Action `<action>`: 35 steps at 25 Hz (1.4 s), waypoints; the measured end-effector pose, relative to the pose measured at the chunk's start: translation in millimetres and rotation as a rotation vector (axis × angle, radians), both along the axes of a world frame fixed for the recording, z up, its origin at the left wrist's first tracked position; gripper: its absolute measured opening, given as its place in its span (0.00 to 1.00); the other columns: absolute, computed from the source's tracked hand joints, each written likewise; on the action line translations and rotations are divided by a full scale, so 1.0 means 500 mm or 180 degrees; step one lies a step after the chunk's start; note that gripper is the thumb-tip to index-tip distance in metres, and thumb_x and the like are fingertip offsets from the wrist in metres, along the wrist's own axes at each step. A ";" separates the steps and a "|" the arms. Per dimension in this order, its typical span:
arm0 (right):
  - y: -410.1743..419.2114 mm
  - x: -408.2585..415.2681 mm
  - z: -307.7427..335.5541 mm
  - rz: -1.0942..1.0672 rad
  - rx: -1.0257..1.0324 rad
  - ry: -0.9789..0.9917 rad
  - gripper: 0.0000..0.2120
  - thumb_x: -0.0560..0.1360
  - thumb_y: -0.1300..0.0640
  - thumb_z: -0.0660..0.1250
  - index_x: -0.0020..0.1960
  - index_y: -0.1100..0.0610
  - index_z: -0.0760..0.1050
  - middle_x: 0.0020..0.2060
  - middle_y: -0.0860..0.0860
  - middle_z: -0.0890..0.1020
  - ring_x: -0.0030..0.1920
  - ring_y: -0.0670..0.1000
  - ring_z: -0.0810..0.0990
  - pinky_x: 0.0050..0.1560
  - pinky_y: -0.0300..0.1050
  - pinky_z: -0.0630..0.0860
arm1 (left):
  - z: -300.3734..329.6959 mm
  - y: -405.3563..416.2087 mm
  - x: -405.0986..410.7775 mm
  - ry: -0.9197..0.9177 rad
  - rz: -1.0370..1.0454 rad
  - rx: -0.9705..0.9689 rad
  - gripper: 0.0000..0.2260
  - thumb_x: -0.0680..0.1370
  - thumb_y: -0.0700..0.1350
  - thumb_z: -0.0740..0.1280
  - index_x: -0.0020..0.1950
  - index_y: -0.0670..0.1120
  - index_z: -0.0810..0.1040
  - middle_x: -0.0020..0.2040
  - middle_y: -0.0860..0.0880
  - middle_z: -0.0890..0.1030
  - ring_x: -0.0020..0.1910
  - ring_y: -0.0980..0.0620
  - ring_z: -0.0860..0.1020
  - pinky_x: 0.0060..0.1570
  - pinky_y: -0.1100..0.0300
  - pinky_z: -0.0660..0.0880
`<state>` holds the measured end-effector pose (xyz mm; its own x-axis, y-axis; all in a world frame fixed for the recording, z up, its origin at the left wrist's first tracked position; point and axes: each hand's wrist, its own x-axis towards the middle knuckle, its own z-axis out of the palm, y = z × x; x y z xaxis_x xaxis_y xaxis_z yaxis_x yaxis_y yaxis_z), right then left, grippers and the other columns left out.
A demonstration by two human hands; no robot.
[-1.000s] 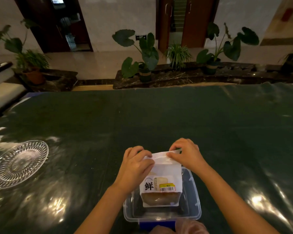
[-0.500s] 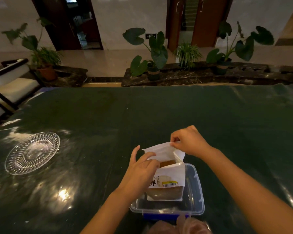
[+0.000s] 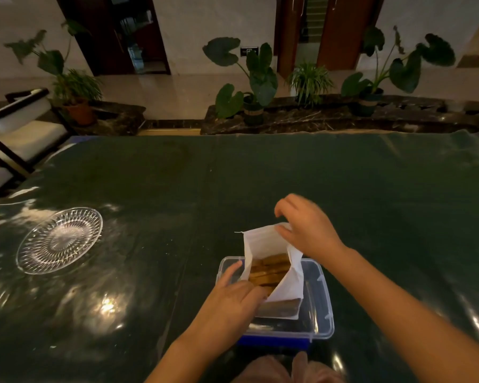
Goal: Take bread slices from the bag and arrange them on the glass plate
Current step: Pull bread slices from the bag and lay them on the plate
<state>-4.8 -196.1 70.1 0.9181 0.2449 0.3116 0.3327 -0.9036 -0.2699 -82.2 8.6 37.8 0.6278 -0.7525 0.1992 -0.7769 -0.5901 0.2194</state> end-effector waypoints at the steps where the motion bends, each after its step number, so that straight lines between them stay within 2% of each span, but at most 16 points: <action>1: 0.008 -0.022 0.006 0.0422 -0.0205 0.0096 0.07 0.71 0.54 0.68 0.48 0.50 0.72 0.46 0.50 0.78 0.45 0.50 0.78 0.42 0.36 0.72 | -0.001 -0.002 0.003 -0.0019 -0.0008 0.0047 0.17 0.63 0.49 0.78 0.46 0.56 0.75 0.44 0.56 0.85 0.47 0.61 0.81 0.65 0.49 0.65; 3: 0.016 -0.054 0.010 0.0932 -0.0751 0.0657 0.07 0.74 0.53 0.65 0.51 0.53 0.73 0.49 0.52 0.80 0.48 0.51 0.79 0.44 0.40 0.76 | -0.002 -0.007 0.007 -0.0038 -0.0019 0.0115 0.18 0.62 0.49 0.78 0.46 0.56 0.74 0.44 0.56 0.85 0.48 0.60 0.81 0.65 0.49 0.65; 4: 0.012 -0.060 0.013 0.0960 -0.0973 0.0992 0.09 0.74 0.52 0.64 0.53 0.54 0.74 0.50 0.52 0.81 0.49 0.51 0.79 0.46 0.42 0.76 | -0.003 -0.011 0.008 -0.0020 -0.0030 0.0150 0.19 0.62 0.49 0.78 0.47 0.56 0.74 0.44 0.56 0.85 0.48 0.60 0.81 0.65 0.48 0.66; 6: -0.005 -0.060 0.026 0.0866 -0.1345 0.1501 0.13 0.72 0.49 0.66 0.54 0.53 0.76 0.47 0.51 0.81 0.46 0.50 0.79 0.44 0.41 0.75 | -0.005 -0.014 0.007 -0.0010 -0.0032 0.0200 0.18 0.64 0.50 0.77 0.49 0.57 0.74 0.45 0.56 0.85 0.49 0.61 0.80 0.67 0.48 0.64; 8: -0.021 -0.062 0.036 0.0854 -0.1629 0.1663 0.16 0.69 0.45 0.68 0.52 0.52 0.76 0.44 0.50 0.81 0.43 0.49 0.78 0.42 0.41 0.76 | -0.002 -0.011 0.010 -0.0107 -0.0013 0.0185 0.14 0.68 0.52 0.73 0.50 0.58 0.73 0.45 0.57 0.84 0.49 0.63 0.80 0.68 0.48 0.63; 10: -0.031 -0.069 0.034 0.0875 -0.1681 0.1725 0.20 0.67 0.42 0.69 0.54 0.51 0.75 0.46 0.49 0.81 0.46 0.49 0.78 0.46 0.44 0.78 | 0.008 -0.003 0.026 -0.0174 0.0038 0.0175 0.11 0.70 0.54 0.68 0.51 0.58 0.73 0.47 0.58 0.83 0.52 0.63 0.78 0.70 0.45 0.60; 13: -0.039 -0.076 0.030 0.0837 -0.1710 0.1780 0.23 0.66 0.41 0.69 0.57 0.51 0.74 0.50 0.50 0.81 0.50 0.50 0.77 0.52 0.47 0.78 | 0.031 0.010 0.062 -0.0245 0.0120 0.0360 0.11 0.70 0.52 0.68 0.51 0.55 0.77 0.50 0.56 0.83 0.60 0.58 0.75 0.70 0.42 0.46; 15: -0.048 -0.076 0.035 0.0766 -0.1671 0.1850 0.22 0.67 0.41 0.69 0.56 0.52 0.76 0.49 0.50 0.81 0.50 0.50 0.77 0.53 0.47 0.78 | 0.044 0.017 0.078 -0.0217 0.0162 0.0422 0.05 0.70 0.47 0.69 0.45 0.54 0.80 0.45 0.54 0.83 0.56 0.57 0.77 0.70 0.43 0.40; 17: -0.055 -0.077 0.043 0.0693 -0.1603 0.1974 0.20 0.67 0.42 0.69 0.53 0.53 0.77 0.47 0.50 0.82 0.47 0.49 0.78 0.51 0.46 0.78 | 0.046 0.024 0.076 -0.0219 0.0134 0.0430 0.03 0.70 0.46 0.69 0.40 0.54 0.80 0.40 0.55 0.82 0.50 0.59 0.78 0.71 0.44 0.37; 19: -0.053 -0.078 0.048 0.0633 -0.1554 0.2090 0.18 0.68 0.43 0.69 0.53 0.52 0.77 0.45 0.50 0.81 0.45 0.49 0.79 0.48 0.44 0.79 | 0.036 0.030 0.062 -0.0238 0.0123 0.0347 0.01 0.70 0.48 0.69 0.39 0.55 0.79 0.38 0.56 0.81 0.49 0.60 0.78 0.71 0.44 0.39; 21: -0.039 -0.074 0.047 0.0610 -0.1517 0.2154 0.14 0.71 0.49 0.67 0.54 0.54 0.76 0.47 0.51 0.81 0.45 0.50 0.79 0.44 0.42 0.77 | 0.026 0.035 0.048 -0.0273 0.0169 0.0300 0.01 0.70 0.51 0.70 0.39 0.55 0.79 0.39 0.58 0.82 0.50 0.60 0.78 0.70 0.40 0.46; 25: 0.029 -0.030 0.032 0.0463 -0.1029 0.2457 0.11 0.75 0.57 0.62 0.57 0.56 0.75 0.52 0.54 0.80 0.49 0.54 0.79 0.50 0.46 0.78 | 0.018 0.037 0.034 -0.0350 0.0264 0.0292 0.02 0.69 0.52 0.72 0.39 0.55 0.80 0.38 0.59 0.83 0.48 0.60 0.80 0.66 0.41 0.54; 29: 0.105 0.025 -0.041 0.0251 -0.0971 0.2820 0.12 0.75 0.55 0.63 0.58 0.56 0.73 0.55 0.55 0.79 0.52 0.55 0.76 0.55 0.49 0.73 | 0.012 0.046 0.028 -0.0236 0.0366 0.0083 0.02 0.69 0.50 0.72 0.40 0.55 0.80 0.39 0.58 0.82 0.48 0.60 0.79 0.67 0.42 0.54; 32: 0.120 0.057 -0.104 -0.0150 -0.0984 0.3184 0.18 0.73 0.48 0.65 0.62 0.52 0.70 0.59 0.55 0.76 0.57 0.57 0.74 0.62 0.56 0.71 | 0.009 0.045 0.023 -0.0206 0.0397 0.0033 0.04 0.68 0.48 0.75 0.39 0.55 0.80 0.38 0.58 0.81 0.46 0.60 0.80 0.66 0.42 0.57; 35: 0.125 0.074 -0.143 -0.0512 -0.1112 0.3176 0.21 0.73 0.45 0.64 0.63 0.49 0.68 0.60 0.54 0.74 0.59 0.57 0.72 0.62 0.56 0.68 | 0.010 0.038 0.021 -0.0208 0.0408 0.0079 0.05 0.67 0.48 0.75 0.38 0.54 0.81 0.38 0.57 0.82 0.46 0.60 0.81 0.65 0.42 0.55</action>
